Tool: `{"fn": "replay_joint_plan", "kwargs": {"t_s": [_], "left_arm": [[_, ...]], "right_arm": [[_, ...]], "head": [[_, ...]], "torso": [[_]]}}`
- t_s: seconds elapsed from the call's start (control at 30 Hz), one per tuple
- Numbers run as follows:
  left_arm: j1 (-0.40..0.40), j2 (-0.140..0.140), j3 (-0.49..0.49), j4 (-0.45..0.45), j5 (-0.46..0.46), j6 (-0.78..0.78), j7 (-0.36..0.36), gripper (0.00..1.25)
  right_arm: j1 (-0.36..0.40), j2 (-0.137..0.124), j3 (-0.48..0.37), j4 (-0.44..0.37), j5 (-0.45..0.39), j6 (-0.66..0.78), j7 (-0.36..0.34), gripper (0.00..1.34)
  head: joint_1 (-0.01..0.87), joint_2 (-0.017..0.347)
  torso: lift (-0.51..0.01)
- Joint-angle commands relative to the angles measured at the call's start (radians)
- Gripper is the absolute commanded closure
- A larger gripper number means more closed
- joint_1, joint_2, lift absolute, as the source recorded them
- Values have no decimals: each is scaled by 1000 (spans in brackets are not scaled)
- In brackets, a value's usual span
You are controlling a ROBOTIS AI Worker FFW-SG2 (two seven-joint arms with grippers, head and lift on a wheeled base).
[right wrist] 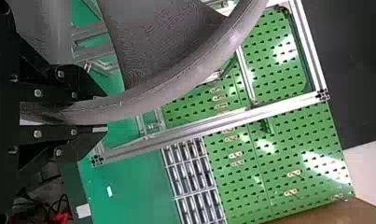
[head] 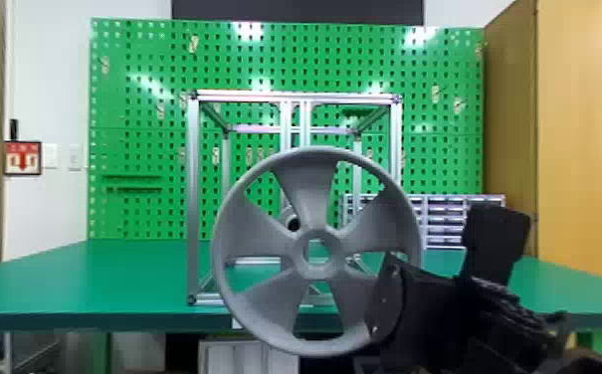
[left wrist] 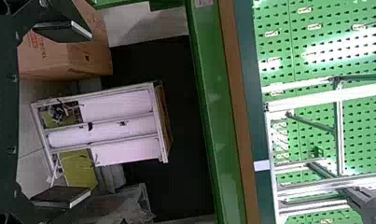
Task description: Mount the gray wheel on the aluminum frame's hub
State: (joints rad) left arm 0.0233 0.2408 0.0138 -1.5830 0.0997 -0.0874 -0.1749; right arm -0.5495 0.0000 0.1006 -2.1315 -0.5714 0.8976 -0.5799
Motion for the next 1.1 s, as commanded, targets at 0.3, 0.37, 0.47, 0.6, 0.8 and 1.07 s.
{"fn": "replay_joint_plan", "kwargs": {"t_s": [0.3,0.37,0.47,0.6,0.8,1.07], "left_arm": [[-10,0,-25,-22,0,17,32,124],[-13,2,-37,-43,6,32,54,124],[-22,8,-61,-97,34,69,87,124],[-40,26,-121,-187,74,124,183,124],[-91,43,-190,-284,153,196,268,124],[-152,66,-253,-407,310,290,390,124]], "right_arm": [[0,1,4,1,8,-8,0,1088],[2,1,4,1,12,-9,0,1088],[0,1,5,1,22,-11,0,1088],[-1,1,4,5,25,-11,0,1088],[-3,1,11,12,25,-12,0,1088],[-3,1,16,18,28,-17,0,1088]], "head": [[-5,6],[-5,6],[-5,6],[-5,6],[-5,6],[-5,6]], "torso": [[-499],[-499],[-499],[-499],[-499],[-499]]}}
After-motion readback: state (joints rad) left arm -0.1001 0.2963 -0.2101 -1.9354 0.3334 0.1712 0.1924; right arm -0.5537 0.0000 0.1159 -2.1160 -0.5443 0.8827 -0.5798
